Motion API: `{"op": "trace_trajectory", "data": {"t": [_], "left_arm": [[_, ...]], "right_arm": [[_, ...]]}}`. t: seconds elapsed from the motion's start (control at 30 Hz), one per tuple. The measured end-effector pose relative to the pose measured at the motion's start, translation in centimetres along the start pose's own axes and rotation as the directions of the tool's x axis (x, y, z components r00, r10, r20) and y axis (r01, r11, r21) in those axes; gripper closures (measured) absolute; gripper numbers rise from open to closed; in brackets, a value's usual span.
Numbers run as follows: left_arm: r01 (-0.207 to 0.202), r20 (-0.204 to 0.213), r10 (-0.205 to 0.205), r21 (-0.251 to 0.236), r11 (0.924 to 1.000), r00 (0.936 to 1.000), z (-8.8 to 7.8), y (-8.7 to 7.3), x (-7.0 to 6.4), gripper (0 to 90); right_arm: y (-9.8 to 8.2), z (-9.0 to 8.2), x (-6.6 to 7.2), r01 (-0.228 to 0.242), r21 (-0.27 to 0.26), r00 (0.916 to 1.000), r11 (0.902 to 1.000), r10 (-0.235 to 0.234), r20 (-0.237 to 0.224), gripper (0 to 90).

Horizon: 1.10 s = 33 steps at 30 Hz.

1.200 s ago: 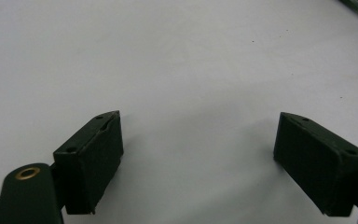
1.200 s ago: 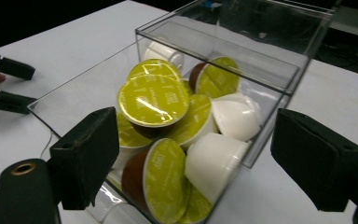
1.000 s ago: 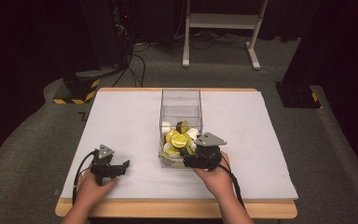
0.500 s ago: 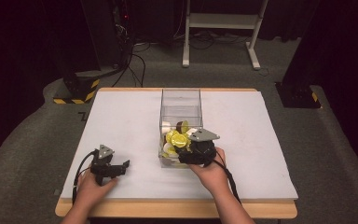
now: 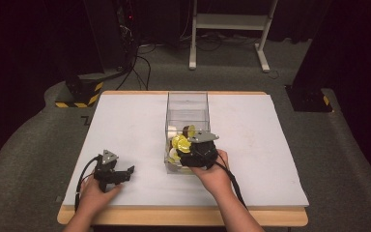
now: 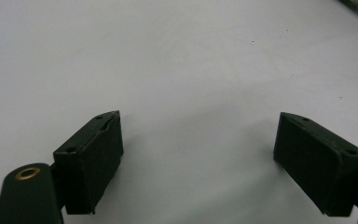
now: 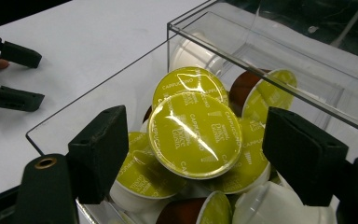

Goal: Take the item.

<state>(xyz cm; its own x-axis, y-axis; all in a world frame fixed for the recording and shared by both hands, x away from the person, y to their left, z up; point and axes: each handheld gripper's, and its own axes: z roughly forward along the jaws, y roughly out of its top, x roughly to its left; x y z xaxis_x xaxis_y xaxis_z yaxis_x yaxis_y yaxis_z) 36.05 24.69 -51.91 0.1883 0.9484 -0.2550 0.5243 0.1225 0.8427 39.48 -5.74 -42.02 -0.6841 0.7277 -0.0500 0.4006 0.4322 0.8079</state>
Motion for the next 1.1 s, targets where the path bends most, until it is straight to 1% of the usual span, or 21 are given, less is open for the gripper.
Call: {"op": "trace_trajectory", "data": {"t": [0.23,0.27,0.33,0.57,0.77,0.83,1.1], "left_arm": [[-0.001,0.0,0.001,0.001,1.0,1.0,0.0,0.0,0.0,15.8],[0.0,0.0,0.0,0.0,1.0,1.0,0.0,0.0,0.0,15.8],[0.001,0.0,-0.001,0.0,1.0,1.0,0.0,0.0,0.0,15.8],[-0.003,0.0,0.003,0.002,1.0,1.0,0.0,0.0,0.0,15.8],[-0.003,0.0,0.003,0.002,1.0,1.0,0.0,0.0,0.0,15.8],[-0.003,0.0,0.003,0.002,1.0,1.0,0.0,0.0,0.0,15.8],[-0.004,0.0,0.004,0.003,1.0,1.0,0.0,0.0,0.0,15.8]], "right_arm": [[0.1,0.6,0.1,-0.006,0.019,1.0,0.9998,0.006,-0.004,26.4],[0.0,0.8,0.1,-0.001,0.03,1.0,0.9995,0.001,-0.004,27.2],[0.0,1.0,0.1,-0.002,0.036,1.0,0.9993,0.002,-0.001,28.1],[0.0,1.1,-0.2,-0.005,0.05,1.0,0.9987,0.005,-0.003,30.7],[-0.1,1.3,-0.2,-0.01,0.064,0.9999,0.9979,0.011,-0.011,35.3],[-0.1,1.3,-0.3,-0.011,0.066,0.9999,0.9978,0.012,-0.012,37.0],[-0.2,1.2,-0.3,-0.012,0.054,0.9998,0.9984,0.013,-0.012,38.1]]}}
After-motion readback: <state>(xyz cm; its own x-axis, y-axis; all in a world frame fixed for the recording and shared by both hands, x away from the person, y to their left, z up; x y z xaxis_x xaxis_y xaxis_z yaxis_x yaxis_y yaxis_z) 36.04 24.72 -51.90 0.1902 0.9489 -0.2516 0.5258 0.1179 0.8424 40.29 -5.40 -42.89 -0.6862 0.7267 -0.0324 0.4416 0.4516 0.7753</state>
